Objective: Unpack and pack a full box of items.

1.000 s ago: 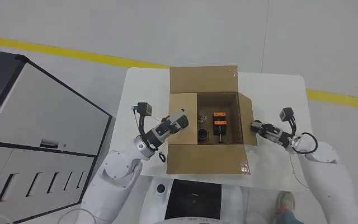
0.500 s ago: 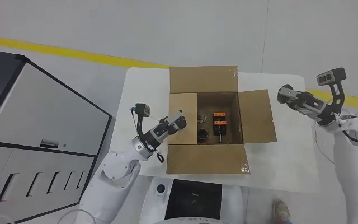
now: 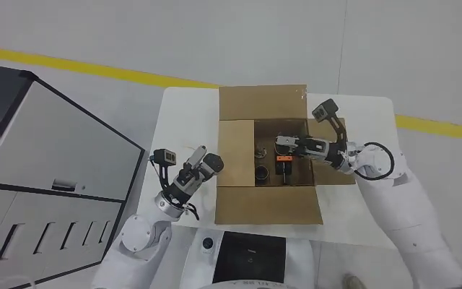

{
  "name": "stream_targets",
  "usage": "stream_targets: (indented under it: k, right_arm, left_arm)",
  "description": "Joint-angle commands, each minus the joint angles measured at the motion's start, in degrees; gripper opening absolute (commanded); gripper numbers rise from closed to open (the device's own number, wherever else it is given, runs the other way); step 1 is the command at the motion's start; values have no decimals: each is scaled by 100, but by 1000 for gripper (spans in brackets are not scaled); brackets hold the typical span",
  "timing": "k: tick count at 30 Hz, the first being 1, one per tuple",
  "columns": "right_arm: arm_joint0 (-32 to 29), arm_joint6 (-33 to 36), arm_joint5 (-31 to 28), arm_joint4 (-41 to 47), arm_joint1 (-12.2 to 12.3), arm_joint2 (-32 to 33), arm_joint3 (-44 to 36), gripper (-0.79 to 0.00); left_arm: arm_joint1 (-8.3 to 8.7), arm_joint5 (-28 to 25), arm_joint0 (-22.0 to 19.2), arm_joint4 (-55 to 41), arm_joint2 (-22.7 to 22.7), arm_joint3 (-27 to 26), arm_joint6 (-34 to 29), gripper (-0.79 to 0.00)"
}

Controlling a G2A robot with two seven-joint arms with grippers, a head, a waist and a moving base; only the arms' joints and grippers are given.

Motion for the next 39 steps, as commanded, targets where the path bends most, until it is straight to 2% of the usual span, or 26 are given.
stream_targets:
  k: [1,3,4,8,12,18,31,39]
  right_arm:
    - [0,-1,0,0,0,-7,0,-739]
    - [0,-1,0,0,0,-7,0,-739]
    - [-5,-9,15,-45,2,-8,-19,0]
    - [89,-231,677,-491,20,-52,-70,0]
    - [332,-425,1333,-915,-50,-524,166,0]
    - [730,-779,1680,-1380,-209,-1176,870,0]
    - [1587,-810,1222,-1126,-662,-2127,1932,-3]
    - [1950,-676,734,-913,-847,-2291,2075,-46]
  left_arm:
    - [0,0,1,-2,0,0,0,0]
    - [0,0,1,-2,0,0,0,0]
    - [-3,4,2,-61,6,-1,34,0]
    - [-9,34,-136,-499,-141,-130,193,0]
    - [4,-132,-178,-547,-418,-199,277,0]
    - [25,-253,-1,-559,-790,-221,372,0]
    - [23,-419,437,-389,-815,-410,383,0]
    - [34,-541,558,-313,-829,-492,211,0]
